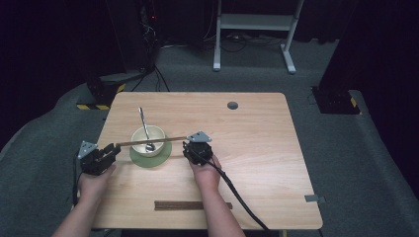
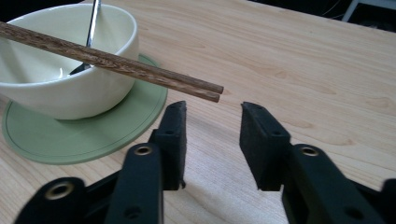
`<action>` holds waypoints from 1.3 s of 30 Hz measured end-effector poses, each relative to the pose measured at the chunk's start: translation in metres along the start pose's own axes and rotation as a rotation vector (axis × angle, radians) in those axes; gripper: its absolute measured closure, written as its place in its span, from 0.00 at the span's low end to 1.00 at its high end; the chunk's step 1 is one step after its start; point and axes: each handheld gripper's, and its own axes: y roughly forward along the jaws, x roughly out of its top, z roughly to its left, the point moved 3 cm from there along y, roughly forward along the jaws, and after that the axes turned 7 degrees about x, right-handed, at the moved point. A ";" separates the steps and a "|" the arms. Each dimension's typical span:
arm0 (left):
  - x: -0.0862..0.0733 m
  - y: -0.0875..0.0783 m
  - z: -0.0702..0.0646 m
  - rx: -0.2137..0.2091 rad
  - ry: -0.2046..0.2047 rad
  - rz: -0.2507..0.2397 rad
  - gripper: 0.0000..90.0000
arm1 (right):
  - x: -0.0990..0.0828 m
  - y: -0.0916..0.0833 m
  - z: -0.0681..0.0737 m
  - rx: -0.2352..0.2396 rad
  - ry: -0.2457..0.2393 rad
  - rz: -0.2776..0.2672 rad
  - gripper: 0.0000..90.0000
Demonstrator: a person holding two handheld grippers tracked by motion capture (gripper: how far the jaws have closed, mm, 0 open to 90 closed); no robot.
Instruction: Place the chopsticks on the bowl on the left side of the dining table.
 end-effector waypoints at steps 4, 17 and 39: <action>0.001 0.004 0.002 0.004 -0.007 0.015 0.74 | 0.000 -0.003 0.002 -0.021 -0.008 0.000 0.78; 0.002 0.011 0.003 0.012 -0.031 0.020 0.80 | -0.002 0.000 0.004 -0.025 -0.019 0.016 0.88; 0.003 0.013 0.001 0.006 -0.027 0.015 0.85 | -0.004 0.003 0.006 -0.031 -0.033 0.025 0.94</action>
